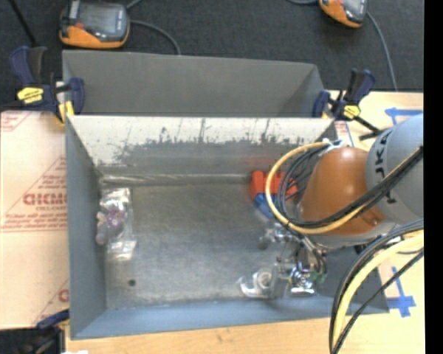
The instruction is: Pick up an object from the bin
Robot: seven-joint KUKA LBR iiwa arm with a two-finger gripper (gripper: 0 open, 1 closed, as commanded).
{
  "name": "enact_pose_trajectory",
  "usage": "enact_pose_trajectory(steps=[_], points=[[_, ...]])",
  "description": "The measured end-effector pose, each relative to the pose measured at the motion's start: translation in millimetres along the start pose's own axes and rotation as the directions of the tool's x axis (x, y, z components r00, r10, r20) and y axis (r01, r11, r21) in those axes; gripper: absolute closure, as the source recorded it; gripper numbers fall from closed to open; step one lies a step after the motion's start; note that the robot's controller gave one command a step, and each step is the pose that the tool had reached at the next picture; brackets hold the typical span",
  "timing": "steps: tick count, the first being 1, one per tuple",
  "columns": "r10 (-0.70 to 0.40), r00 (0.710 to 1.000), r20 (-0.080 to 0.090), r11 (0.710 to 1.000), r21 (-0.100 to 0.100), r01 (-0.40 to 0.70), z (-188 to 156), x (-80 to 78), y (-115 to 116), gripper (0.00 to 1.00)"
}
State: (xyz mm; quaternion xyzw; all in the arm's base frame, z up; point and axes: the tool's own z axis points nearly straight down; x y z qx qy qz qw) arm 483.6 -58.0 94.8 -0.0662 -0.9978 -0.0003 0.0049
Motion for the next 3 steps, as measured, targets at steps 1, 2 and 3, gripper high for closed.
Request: enact_pose_trajectory(steps=[1, 2, 3], points=[[-0.362, 0.932, 0.032, 0.932, 0.008, 0.362, 21, 4.4, 4, 0.00], [-0.362, 0.932, 0.019, 0.932, 0.005, 0.362, 22, 8.0, 3, 1.00], [-0.356, 0.934, 0.021, 0.935, 0.007, 0.356, -108, -7.8, 30, 1.00]])
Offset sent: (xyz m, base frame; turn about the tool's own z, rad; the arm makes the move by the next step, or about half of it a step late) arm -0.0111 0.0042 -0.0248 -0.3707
